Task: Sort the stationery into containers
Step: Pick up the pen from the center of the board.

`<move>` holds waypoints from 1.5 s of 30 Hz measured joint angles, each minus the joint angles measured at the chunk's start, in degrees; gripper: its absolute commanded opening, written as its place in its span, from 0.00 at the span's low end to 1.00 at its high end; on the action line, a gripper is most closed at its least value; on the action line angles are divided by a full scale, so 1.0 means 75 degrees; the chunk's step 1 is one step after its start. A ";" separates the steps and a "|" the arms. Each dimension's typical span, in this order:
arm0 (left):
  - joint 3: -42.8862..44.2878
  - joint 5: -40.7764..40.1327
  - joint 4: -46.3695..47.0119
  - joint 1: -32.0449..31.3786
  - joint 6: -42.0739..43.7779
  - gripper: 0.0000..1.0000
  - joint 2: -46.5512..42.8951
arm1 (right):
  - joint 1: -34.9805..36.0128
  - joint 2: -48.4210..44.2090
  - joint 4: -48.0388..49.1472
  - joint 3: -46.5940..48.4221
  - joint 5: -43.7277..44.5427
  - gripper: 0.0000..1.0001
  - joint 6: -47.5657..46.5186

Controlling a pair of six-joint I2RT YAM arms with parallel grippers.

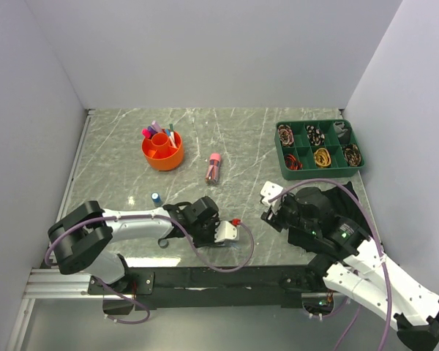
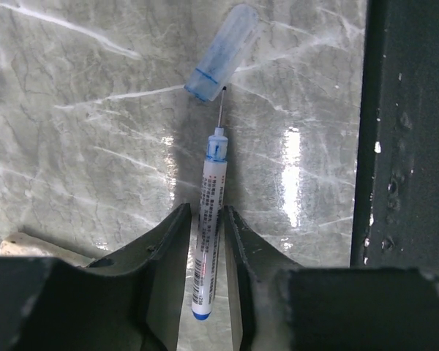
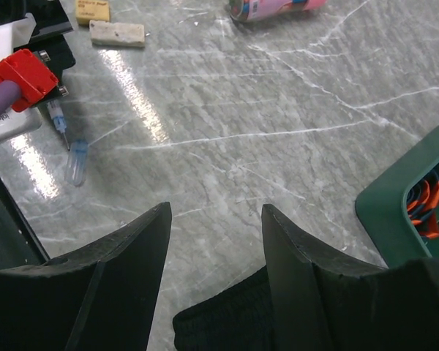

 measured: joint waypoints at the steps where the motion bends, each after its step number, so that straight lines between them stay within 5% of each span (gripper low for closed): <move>1: 0.0015 0.0012 -0.0032 0.0000 0.0041 0.29 0.0009 | 0.0000 0.0015 -0.0026 0.0000 -0.0020 0.60 -0.0009; 6: 0.0044 0.0233 -0.0166 0.0000 0.0379 0.15 0.0052 | 0.0000 0.0108 -0.0096 0.0000 -0.0157 0.59 -0.0032; 8: 0.0114 0.0283 -0.0259 0.0000 0.0437 0.01 0.0143 | 0.0000 0.0125 -0.0131 0.0000 -0.0221 0.59 -0.0032; 16: 0.0329 0.0828 -0.0650 0.0408 0.0621 0.01 0.0195 | 0.0000 -0.0737 -0.0122 -0.0096 -0.0356 0.63 0.0396; 21: 0.0769 0.1609 -0.1906 0.2075 0.0420 0.01 0.0111 | 0.0000 -0.1279 -0.0058 -0.0227 -0.0647 0.60 0.0309; 31: 0.1769 0.2448 -0.2398 0.4293 -0.0061 0.01 -0.0848 | 0.0376 0.2763 0.0487 -0.0050 -0.0836 0.57 0.0839; 45: 0.2159 0.3019 -0.2419 0.6088 -0.0854 0.01 -0.1169 | 0.1673 0.4167 0.1448 0.0137 -0.0632 0.61 0.2352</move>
